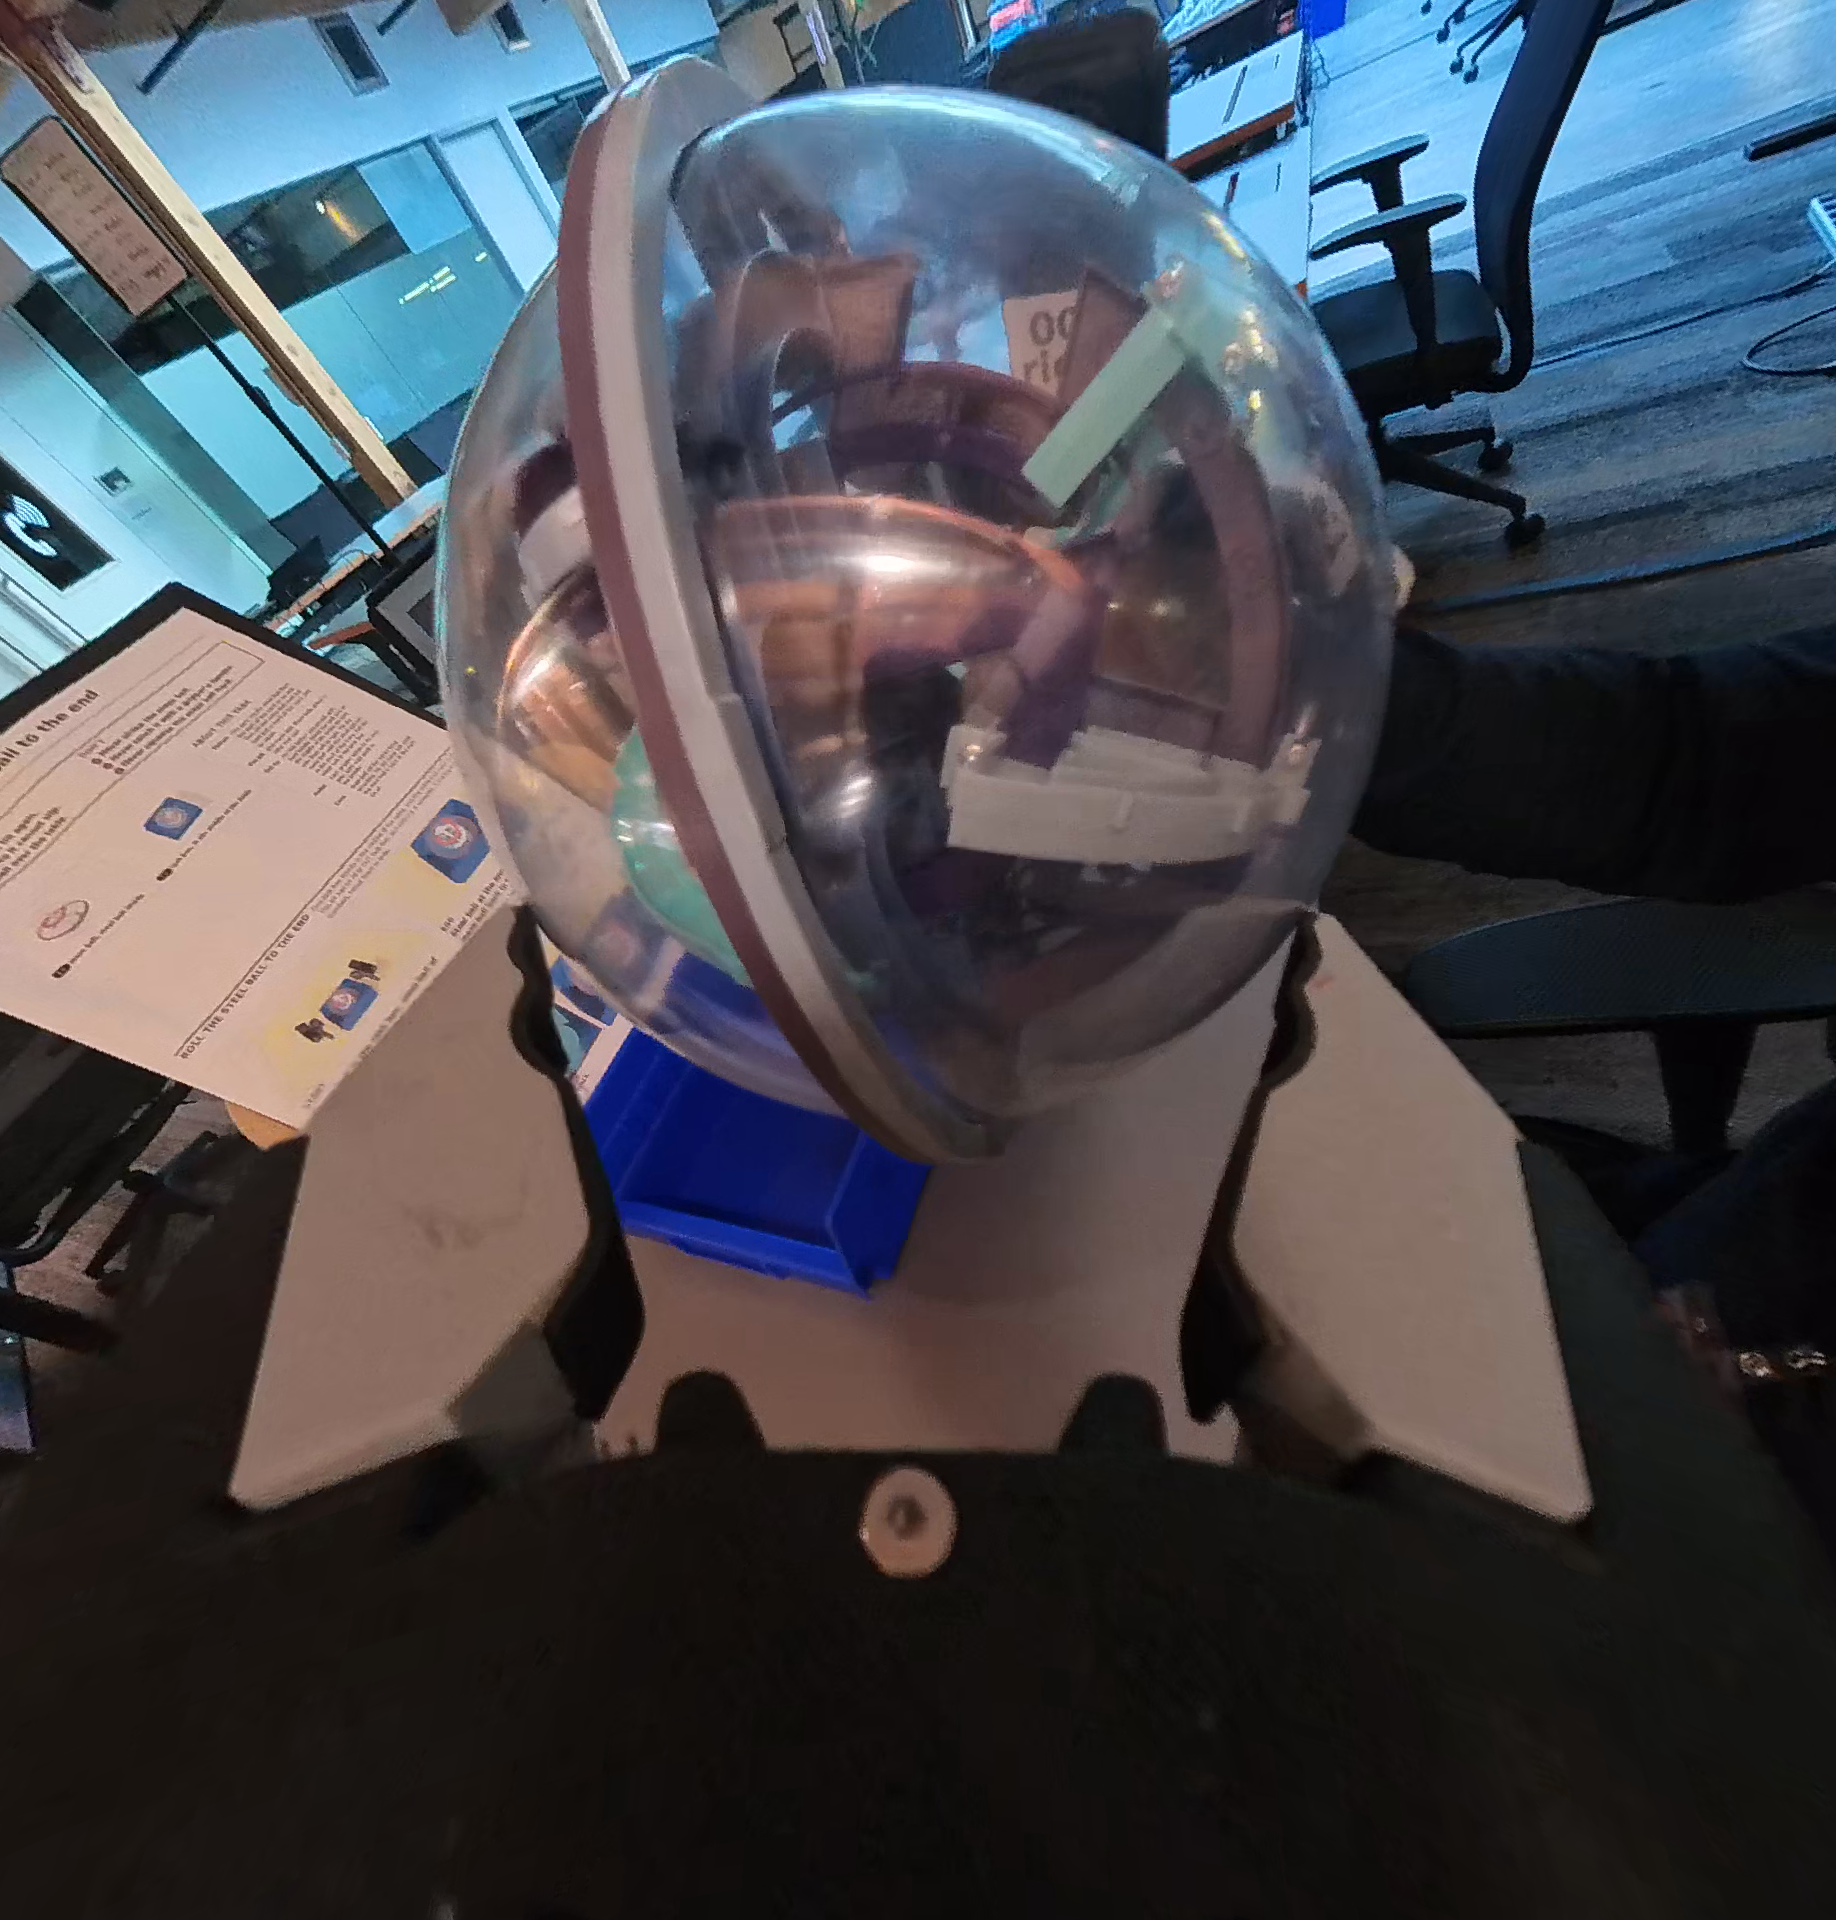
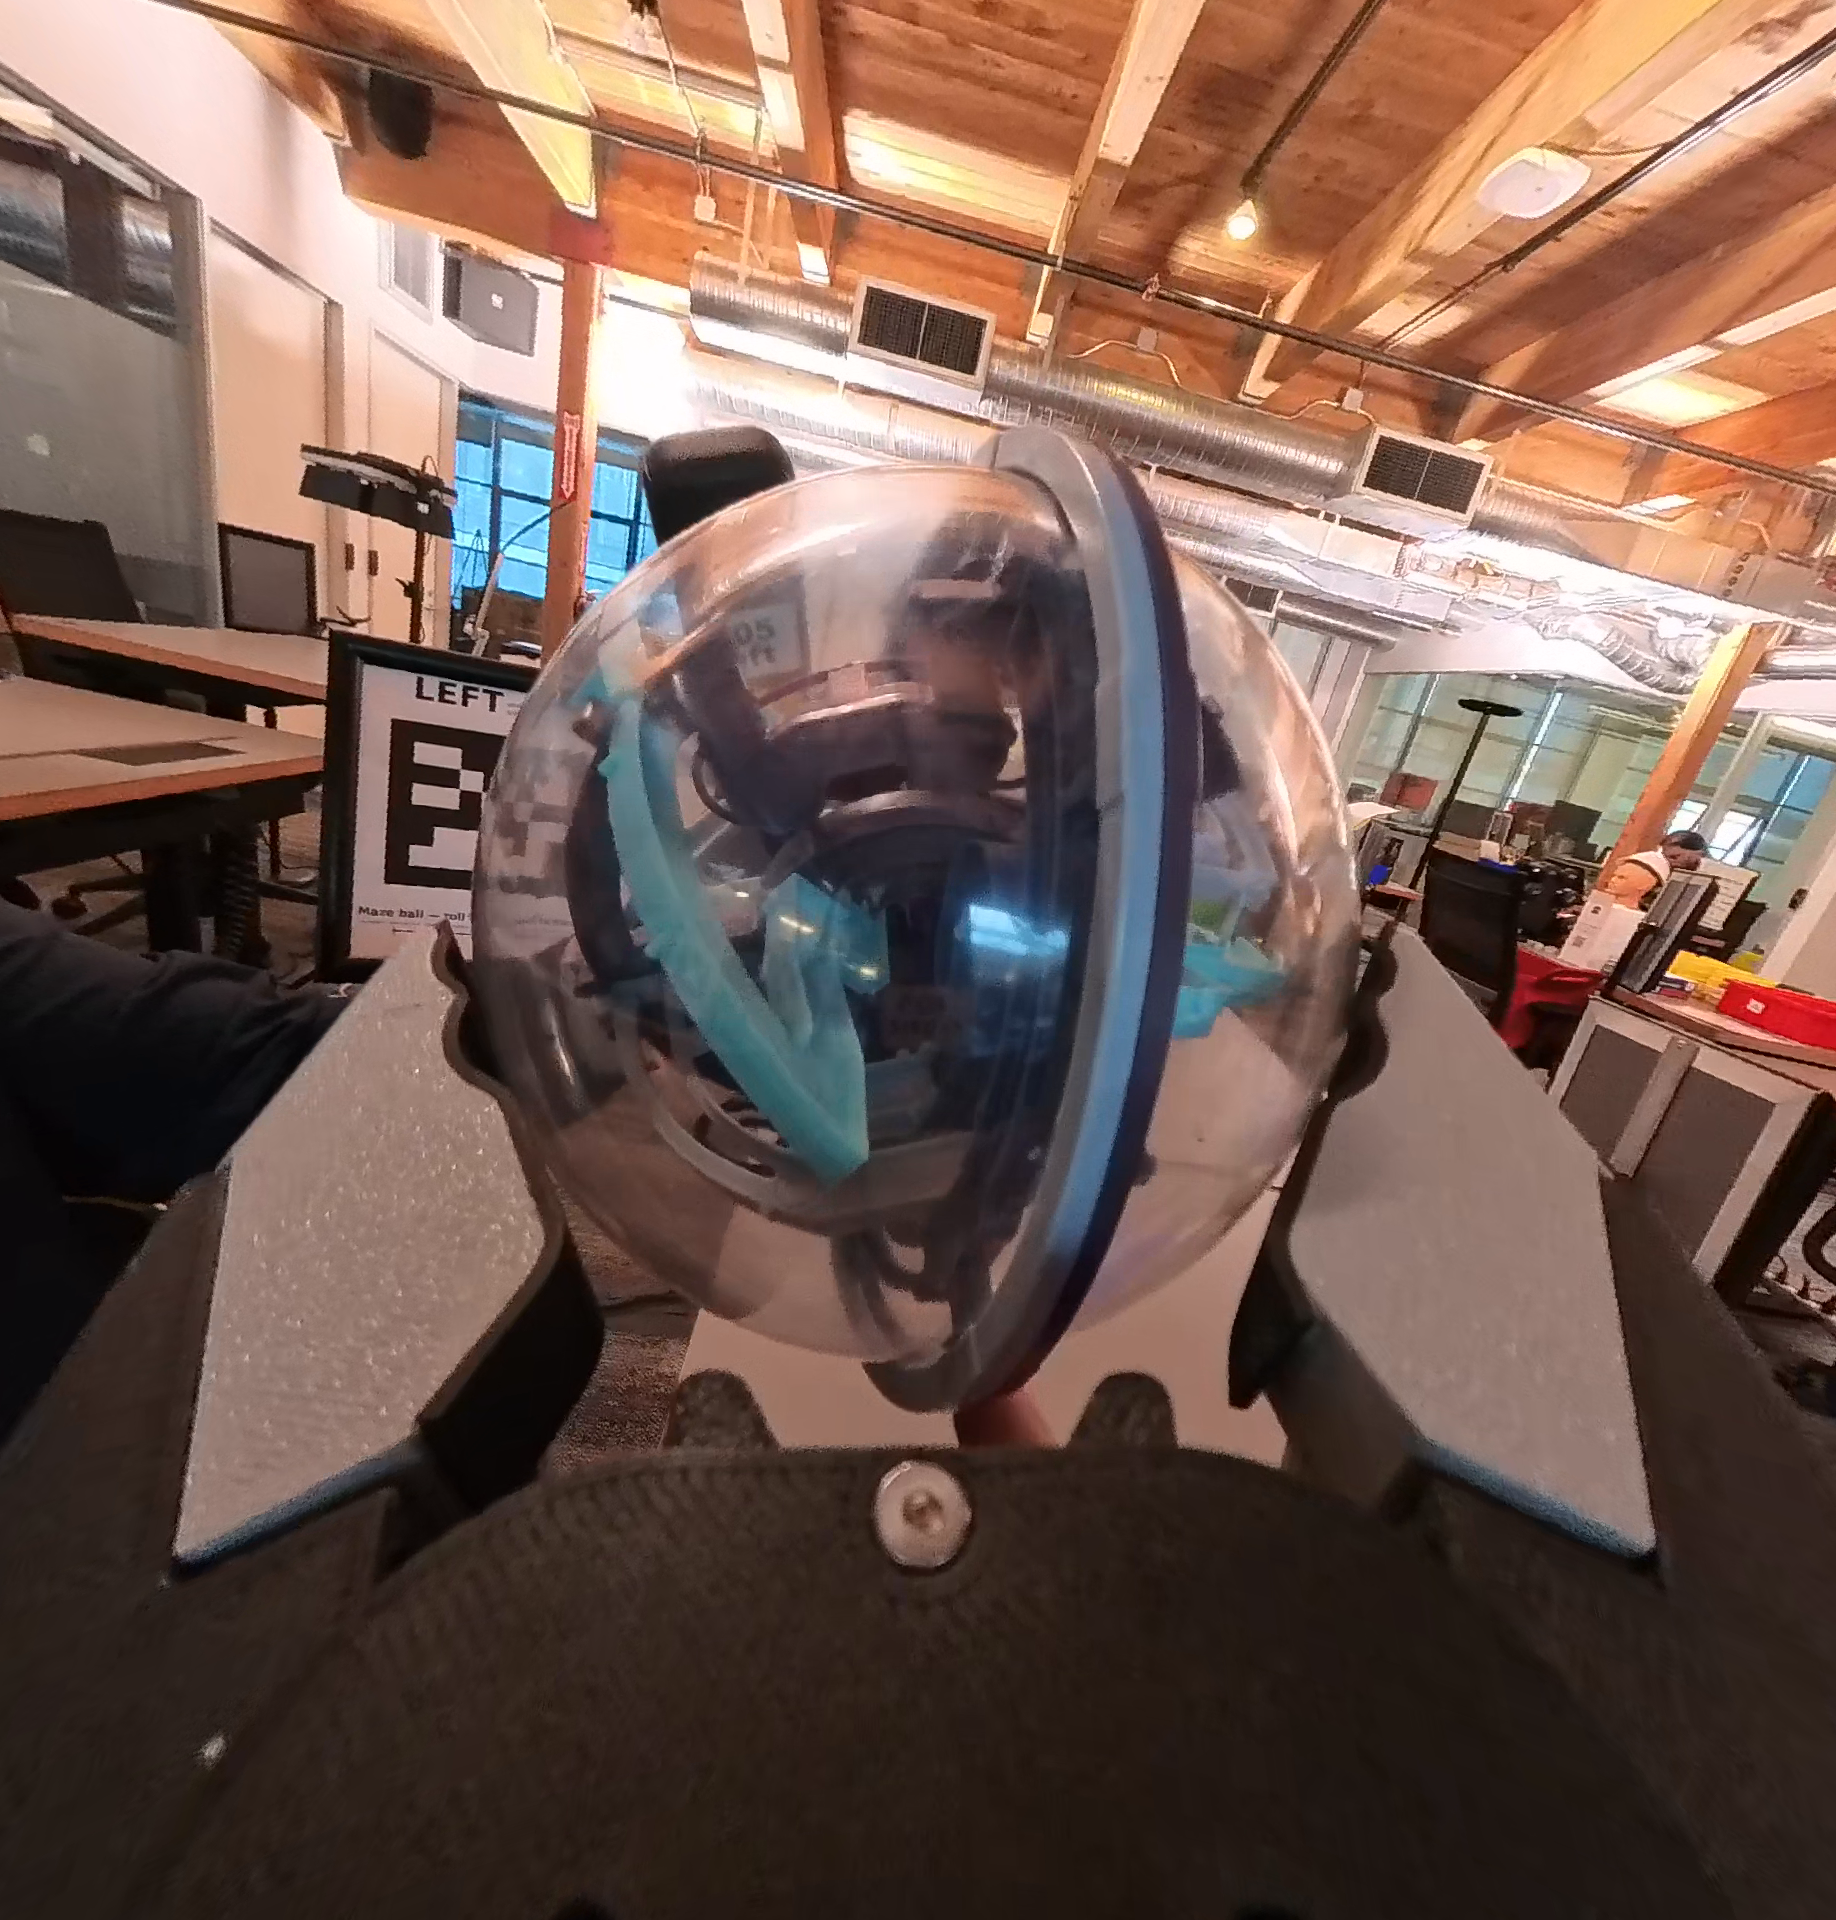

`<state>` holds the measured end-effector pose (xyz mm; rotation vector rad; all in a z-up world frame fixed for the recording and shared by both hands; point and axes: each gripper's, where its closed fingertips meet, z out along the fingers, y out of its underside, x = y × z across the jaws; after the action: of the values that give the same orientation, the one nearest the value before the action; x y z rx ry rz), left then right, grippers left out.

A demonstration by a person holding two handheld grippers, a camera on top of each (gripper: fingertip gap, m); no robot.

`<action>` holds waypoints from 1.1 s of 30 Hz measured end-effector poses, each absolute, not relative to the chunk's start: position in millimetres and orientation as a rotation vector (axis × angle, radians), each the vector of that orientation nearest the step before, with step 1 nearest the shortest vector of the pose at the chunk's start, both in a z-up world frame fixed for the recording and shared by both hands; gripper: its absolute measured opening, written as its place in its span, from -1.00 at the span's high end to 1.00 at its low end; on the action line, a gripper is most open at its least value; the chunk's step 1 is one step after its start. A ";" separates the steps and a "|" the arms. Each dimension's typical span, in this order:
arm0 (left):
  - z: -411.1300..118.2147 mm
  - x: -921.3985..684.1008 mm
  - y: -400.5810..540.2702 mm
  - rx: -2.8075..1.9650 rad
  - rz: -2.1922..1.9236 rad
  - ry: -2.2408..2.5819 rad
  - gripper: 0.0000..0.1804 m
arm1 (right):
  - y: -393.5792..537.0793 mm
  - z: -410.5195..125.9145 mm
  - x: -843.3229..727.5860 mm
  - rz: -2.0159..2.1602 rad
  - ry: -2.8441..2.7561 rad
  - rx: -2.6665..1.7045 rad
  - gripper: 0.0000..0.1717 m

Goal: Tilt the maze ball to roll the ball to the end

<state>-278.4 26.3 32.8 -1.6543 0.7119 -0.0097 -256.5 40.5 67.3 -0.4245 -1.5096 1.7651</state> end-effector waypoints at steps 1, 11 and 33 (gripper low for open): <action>31.2 -278.6 26.7 -1.659 -0.013 0.707 -0.50 | 40.8 67.2 -256.6 1.767 -1.507 -0.428 -0.83; 11.4 -281.6 29.4 -1.686 -0.115 0.640 -0.50 | 45.2 49.0 -263.2 1.820 -1.508 -0.537 -0.83; -100.9 -282.6 32.6 -1.729 -0.372 0.456 -0.50 | 54.0 -68.2 -272.4 1.995 -1.442 -0.831 -0.83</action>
<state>-282.6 32.6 -100.9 -1.7292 0.4564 -0.3720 -272.4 54.0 -68.2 -0.8305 -1.4422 1.9949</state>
